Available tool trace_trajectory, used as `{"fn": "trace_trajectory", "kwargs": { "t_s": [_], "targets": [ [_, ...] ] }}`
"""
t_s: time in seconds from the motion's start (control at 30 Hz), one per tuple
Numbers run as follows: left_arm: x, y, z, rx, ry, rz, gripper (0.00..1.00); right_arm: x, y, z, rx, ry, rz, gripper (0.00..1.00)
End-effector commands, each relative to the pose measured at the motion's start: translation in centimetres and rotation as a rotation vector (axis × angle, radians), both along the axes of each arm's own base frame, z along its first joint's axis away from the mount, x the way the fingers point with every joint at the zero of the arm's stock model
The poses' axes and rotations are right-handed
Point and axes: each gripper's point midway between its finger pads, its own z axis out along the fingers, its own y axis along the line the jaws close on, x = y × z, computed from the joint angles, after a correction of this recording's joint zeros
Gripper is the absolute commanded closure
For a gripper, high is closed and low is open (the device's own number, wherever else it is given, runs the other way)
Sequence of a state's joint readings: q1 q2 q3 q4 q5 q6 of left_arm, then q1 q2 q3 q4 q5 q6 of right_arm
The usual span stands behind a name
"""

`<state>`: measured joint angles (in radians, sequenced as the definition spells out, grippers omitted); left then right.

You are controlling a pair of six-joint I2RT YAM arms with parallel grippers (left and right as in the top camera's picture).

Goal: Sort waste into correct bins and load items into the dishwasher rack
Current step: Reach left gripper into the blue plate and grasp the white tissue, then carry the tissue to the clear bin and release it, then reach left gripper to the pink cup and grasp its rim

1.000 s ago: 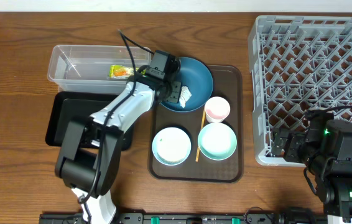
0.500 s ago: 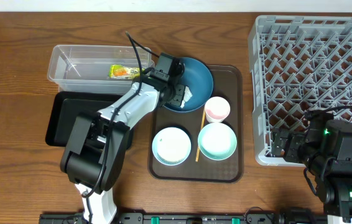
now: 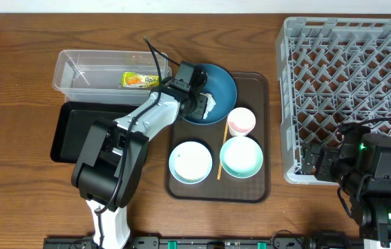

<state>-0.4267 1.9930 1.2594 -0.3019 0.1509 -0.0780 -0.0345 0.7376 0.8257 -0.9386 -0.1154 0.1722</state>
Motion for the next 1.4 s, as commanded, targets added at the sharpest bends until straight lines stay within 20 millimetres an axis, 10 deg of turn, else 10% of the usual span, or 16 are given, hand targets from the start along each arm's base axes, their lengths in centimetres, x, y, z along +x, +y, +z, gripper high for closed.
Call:
{"fn": "trace_trajectory", "kwargs": {
  "t_s": [0.0, 0.43, 0.83, 1.17, 1.37],
  "targets": [
    [0.7, -0.3, 2.7, -0.020, -0.060, -0.001, 0.94, 0.1, -0.3, 0.7, -0.009, -0.020, -0.008, 0.01],
    [2.9, 7.5, 15.7, -0.021, -0.338, 0.196, 0.94, 0.2, -0.5, 0.8, -0.025, -0.023, -0.012, 0.01],
    [5.3, 16.4, 14.5, 0.015, -0.328, 0.394, 0.75, 0.1, -0.5, 0.7, -0.025, -0.020, -0.012, 0.01],
    [4.1, 11.8, 15.5, -0.127, -0.298, 0.259, 0.64, 0.1, -0.5, 0.7, -0.025, -0.021, -0.012, 0.01],
    [-0.7, 6.8, 13.3, -0.175, -0.101, 0.120, 0.52, 0.1, -0.5, 0.7, -0.025, -0.021, -0.012, 0.01]
  ]
}}
